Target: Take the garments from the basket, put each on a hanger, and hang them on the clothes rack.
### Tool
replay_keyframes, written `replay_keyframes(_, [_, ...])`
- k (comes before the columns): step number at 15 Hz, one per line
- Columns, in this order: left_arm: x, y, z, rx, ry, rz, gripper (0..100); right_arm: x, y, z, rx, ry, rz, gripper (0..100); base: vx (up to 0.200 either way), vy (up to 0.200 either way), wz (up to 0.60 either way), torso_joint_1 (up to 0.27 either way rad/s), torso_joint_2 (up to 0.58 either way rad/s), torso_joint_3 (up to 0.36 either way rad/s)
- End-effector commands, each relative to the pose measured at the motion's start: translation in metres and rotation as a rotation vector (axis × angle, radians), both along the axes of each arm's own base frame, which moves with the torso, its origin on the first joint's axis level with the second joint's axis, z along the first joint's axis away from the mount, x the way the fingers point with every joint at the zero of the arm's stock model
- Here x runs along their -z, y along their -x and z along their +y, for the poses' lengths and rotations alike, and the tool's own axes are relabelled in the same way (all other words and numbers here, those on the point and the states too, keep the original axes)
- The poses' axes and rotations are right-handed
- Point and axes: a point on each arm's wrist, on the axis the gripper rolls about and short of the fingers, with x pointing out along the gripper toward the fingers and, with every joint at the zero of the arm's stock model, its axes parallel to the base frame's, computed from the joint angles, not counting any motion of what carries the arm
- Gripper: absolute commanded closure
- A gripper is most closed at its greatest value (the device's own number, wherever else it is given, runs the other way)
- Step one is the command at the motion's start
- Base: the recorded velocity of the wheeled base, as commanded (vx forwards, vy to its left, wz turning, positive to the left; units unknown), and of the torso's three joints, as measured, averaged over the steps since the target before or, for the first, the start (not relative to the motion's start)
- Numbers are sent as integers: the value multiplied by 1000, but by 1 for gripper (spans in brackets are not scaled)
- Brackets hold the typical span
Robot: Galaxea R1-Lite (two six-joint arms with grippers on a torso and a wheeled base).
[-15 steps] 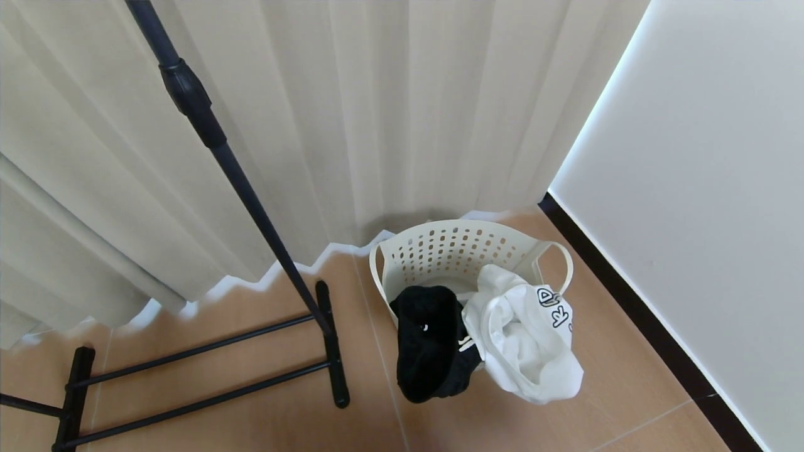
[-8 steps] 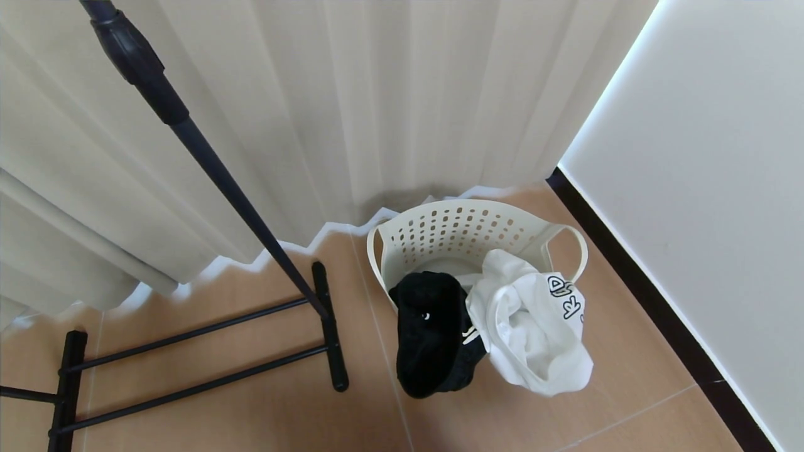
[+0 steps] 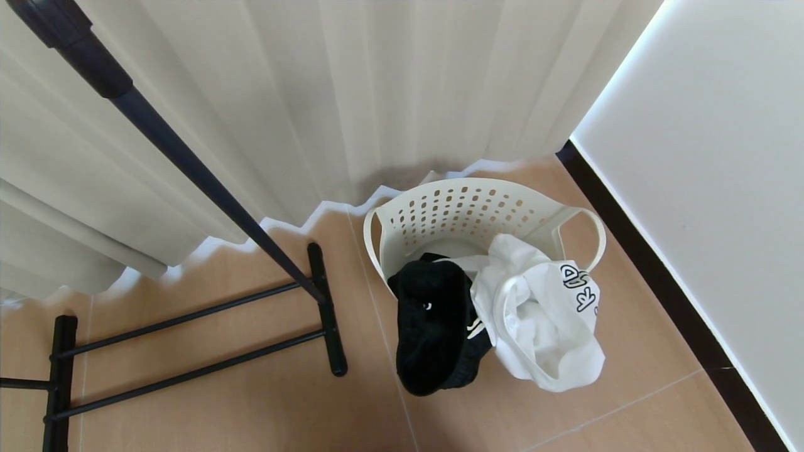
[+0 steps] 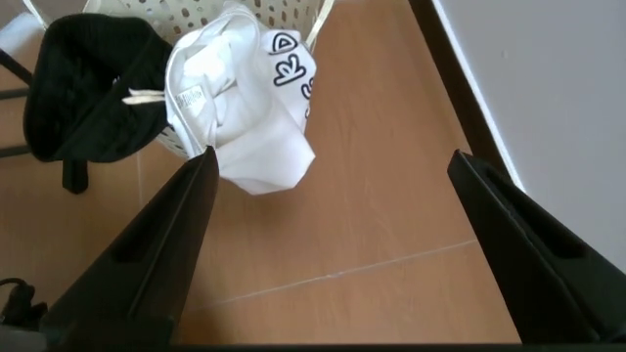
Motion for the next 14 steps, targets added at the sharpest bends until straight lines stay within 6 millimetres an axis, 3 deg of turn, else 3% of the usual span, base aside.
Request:
replay_keyframes(1, [0, 0, 0, 0, -1, 0, 0, -4, -16, 1, -79, 48, 186, 0, 0, 0, 0, 0, 0, 0])
replay_keyframes(7, [0, 0, 0, 0, -1, 0, 0, -45, -78, 13, -286, 290, 399, 0, 0, 0, 0, 0, 0, 0])
replay_keyframes(9, [0, 0, 0, 0, -1, 0, 0, -57, -113, 20, -339, 462, 462, 0, 0, 0, 0, 0, 0, 0])
replay_keyframes(12, [0, 0, 0, 0, -1, 0, 0, -81, -145, 33, -376, 613, 421, 0, 0, 0, 0, 0, 0, 0])
replay_keyframes(13, [0, 0, 0, 0, -1, 0, 0, -91, -167, 46, -391, 690, 417, 0, 0, 0, 0, 0, 0, 0])
replay_keyframes(14, [0, 0, 0, 0, -1, 0, 0, -92, -177, 55, -409, 725, 418, 0, 0, 0, 0, 0, 0, 0])
